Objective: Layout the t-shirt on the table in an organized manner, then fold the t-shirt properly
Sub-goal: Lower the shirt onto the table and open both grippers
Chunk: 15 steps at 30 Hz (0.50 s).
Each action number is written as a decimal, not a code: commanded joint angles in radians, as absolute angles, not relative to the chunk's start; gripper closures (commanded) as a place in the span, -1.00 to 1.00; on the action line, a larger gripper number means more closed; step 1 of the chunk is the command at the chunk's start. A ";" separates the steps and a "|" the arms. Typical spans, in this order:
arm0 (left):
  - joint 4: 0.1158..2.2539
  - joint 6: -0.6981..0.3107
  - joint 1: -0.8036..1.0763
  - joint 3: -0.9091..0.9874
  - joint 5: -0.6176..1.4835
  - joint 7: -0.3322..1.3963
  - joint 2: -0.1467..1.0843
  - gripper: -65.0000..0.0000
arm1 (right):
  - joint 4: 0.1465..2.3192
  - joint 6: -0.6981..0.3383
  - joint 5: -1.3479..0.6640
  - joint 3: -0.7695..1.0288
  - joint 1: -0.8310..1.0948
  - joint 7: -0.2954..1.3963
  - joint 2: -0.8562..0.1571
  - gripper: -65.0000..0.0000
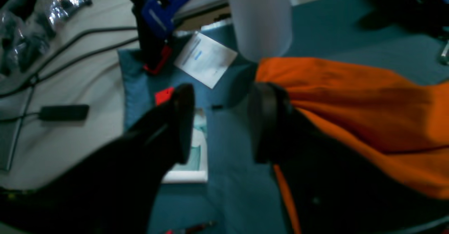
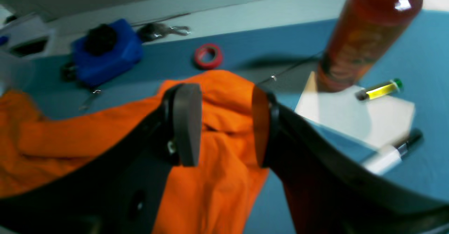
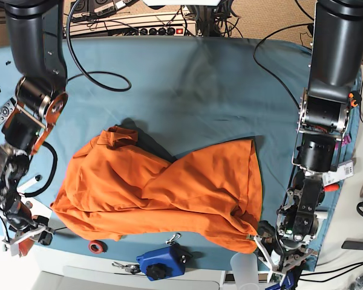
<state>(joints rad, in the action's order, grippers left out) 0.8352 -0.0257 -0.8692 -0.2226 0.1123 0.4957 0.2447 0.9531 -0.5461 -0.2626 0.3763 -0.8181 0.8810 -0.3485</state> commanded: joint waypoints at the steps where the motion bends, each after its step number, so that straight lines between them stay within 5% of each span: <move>1: 0.914 -0.025 -0.896 -0.219 0.112 0.498 0.257 0.33 | 1.013 -0.558 -0.298 0.375 -0.831 0.875 -0.363 0.26; 10: 1.585 -0.001 -0.617 -0.036 0.098 0.785 0.297 0.36 | 1.488 -0.560 -0.450 0.375 -0.522 1.011 -0.363 0.26; 15: 1.796 -0.099 -0.441 0.160 0.159 0.860 0.310 0.36 | 1.672 -0.538 -0.456 0.375 -0.369 1.074 -0.363 0.26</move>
